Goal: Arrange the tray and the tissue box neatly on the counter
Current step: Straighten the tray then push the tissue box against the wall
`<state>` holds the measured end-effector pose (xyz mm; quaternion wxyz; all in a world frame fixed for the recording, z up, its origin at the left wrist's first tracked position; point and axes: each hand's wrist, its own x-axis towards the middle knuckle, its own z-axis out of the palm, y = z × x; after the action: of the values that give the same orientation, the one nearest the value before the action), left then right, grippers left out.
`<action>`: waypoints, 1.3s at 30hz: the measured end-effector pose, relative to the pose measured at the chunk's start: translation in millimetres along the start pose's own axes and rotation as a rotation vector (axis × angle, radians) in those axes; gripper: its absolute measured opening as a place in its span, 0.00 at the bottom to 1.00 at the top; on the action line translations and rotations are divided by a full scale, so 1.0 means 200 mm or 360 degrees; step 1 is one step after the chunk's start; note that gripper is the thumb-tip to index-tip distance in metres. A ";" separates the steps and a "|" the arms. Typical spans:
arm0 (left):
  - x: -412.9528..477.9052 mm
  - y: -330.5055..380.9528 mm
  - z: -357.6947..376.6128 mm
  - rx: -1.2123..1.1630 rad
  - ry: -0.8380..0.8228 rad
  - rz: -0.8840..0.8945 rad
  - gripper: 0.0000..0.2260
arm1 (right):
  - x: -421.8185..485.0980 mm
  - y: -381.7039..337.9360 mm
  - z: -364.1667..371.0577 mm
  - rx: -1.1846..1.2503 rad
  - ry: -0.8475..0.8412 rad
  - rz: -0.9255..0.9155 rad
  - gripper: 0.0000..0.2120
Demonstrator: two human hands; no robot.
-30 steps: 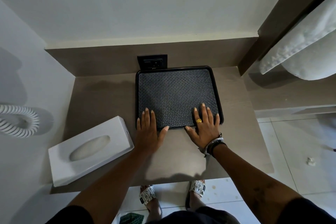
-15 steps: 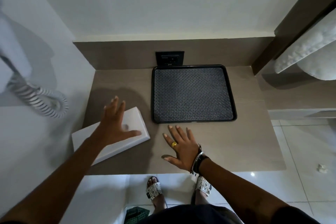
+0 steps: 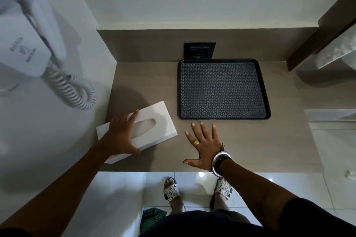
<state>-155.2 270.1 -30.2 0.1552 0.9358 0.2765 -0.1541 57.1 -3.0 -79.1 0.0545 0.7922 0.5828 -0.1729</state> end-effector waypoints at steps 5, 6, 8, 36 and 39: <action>0.07 0.05 -0.03 -0.0216 0.0172 -0.0287 0.64 | 0.00 0.00 -0.01 -0.0026 -0.0026 0.0024 0.49; 0.10 0.06 -0.04 -0.0276 0.0226 -0.0375 0.64 | 0.00 0.00 0.00 -0.0021 -0.0031 0.0028 0.49; 0.18 0.08 -0.08 -0.0394 0.0338 -0.0548 0.62 | 0.01 0.00 0.00 -0.0006 -0.0030 0.0031 0.48; 0.49 0.12 -0.07 -0.0022 0.0732 -0.0460 0.55 | 0.02 0.02 0.03 0.0043 0.0043 0.0000 0.45; 0.43 0.09 -0.02 0.0156 0.0704 -0.0326 0.54 | 0.02 0.03 0.04 0.0043 0.0033 0.0003 0.45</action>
<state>-75.3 298.1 -55.9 0.0289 0.9202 0.3895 0.0264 61.6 -2.2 -88.1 0.0379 0.7951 0.5802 -0.1725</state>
